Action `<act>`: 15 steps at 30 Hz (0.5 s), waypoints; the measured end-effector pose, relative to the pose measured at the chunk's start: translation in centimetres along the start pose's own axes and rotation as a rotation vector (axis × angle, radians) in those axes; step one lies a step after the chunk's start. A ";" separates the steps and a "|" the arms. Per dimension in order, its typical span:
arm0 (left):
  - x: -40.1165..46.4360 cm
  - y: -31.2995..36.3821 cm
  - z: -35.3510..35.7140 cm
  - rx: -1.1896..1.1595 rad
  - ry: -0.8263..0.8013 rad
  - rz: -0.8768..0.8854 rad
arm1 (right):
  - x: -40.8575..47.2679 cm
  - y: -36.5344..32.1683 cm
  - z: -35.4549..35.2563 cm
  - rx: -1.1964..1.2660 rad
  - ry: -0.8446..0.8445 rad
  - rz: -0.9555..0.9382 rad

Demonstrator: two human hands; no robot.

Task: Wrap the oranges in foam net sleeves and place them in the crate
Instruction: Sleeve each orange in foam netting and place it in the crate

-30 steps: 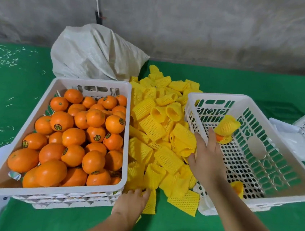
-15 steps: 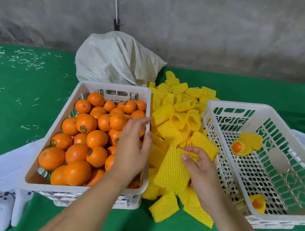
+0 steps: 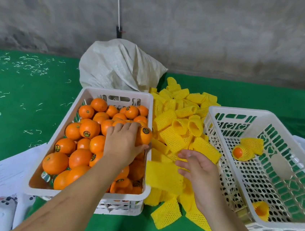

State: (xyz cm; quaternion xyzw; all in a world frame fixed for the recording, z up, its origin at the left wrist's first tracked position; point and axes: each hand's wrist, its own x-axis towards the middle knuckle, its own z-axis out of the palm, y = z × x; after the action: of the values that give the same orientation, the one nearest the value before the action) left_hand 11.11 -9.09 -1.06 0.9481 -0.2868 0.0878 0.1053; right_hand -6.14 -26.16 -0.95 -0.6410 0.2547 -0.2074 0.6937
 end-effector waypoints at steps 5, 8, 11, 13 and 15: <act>-3.1 2.4 1.2 -0.253 0.028 -0.046 | 1.5 2.7 5.3 -0.369 -0.313 0.227; -4.2 2.5 1.4 -0.326 0.054 -0.039 | 0.3 5.7 5.8 -0.389 -0.416 0.151; -5.2 2.4 1.7 -0.346 0.082 -0.002 | -0.7 8.6 3.7 -0.476 -0.298 0.087; -5.7 2.6 1.8 -0.361 0.090 0.001 | -1.0 10.1 1.8 -0.593 -0.231 0.033; -6.0 3.1 1.8 -0.369 0.100 -0.002 | -1.1 11.5 -0.2 -0.884 -0.156 -0.058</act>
State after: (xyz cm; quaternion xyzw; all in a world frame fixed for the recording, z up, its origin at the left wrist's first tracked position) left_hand 4.63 -8.87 -3.74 0.9076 -0.2913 0.0808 0.2914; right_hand -7.55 -24.53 -12.29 -0.8965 0.2476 -0.0492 0.3642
